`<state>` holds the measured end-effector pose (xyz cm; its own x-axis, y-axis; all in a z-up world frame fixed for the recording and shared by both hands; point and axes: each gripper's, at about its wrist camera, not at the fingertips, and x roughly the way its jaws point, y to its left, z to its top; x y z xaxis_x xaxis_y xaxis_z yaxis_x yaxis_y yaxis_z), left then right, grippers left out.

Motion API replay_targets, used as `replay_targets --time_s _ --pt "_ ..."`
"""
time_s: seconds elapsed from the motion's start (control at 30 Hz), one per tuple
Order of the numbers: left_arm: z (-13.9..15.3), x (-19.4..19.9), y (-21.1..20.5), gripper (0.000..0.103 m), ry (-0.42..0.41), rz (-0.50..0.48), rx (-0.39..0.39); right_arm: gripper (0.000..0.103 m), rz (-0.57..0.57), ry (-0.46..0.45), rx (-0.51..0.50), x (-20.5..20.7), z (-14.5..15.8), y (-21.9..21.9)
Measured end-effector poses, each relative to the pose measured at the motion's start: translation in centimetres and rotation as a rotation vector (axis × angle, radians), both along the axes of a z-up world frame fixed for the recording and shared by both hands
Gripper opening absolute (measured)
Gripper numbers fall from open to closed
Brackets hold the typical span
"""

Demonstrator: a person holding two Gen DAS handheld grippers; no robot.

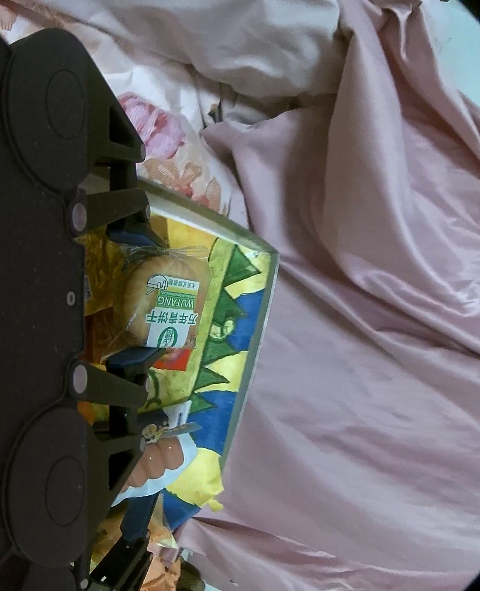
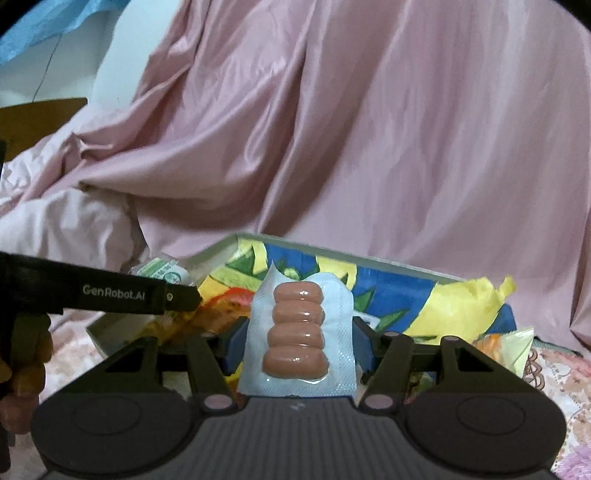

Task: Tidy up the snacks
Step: 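Carry both packets over the tray and lower them inside, then open both tools to release the packets into the tray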

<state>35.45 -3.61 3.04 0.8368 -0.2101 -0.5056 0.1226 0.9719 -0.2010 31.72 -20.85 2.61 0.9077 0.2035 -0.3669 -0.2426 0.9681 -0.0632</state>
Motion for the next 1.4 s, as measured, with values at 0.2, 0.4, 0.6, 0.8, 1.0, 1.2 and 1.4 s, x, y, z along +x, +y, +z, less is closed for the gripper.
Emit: replay_targets --time_s 0.2,0.4,0.6,0.8,1.0,1.2,1.4 --pt "-0.5 0.2 -0.3 0.056 -0.005 0.001 0.026 0.064 -0.006 0.033 0.007 0.7 -1.3 -0.2" --pt "-0.5 0.3 -0.3 0.057 -0.006 0.001 0.029 0.065 0.0 0.033 0.011 0.8 -1.6 -0.2" --pt "-0.5 0.3 -0.4 0.059 -0.009 0.0 0.031 0.066 -0.002 0.037 0.016 0.8 -1.6 -0.1" --pt "-0.4 0.2 -0.3 0.067 -0.008 0.003 0.025 0.067 -0.001 0.039 0.017 0.7 -1.7 -0.1" --pt "-0.2 0.0 0.0 0.07 -0.023 0.024 0.008 0.071 -0.003 0.026 0.017 0.4 -1.7 -0.1" --pt "0.3 -0.4 0.3 0.082 -0.048 0.036 -0.009 0.079 -0.006 0.022 0.033 0.2 -1.6 -0.4" --pt "1.0 -1.2 0.6 0.102 -0.087 0.078 -0.022 0.09 -0.014 -0.004 0.054 -0.3 -1.1 -0.7"
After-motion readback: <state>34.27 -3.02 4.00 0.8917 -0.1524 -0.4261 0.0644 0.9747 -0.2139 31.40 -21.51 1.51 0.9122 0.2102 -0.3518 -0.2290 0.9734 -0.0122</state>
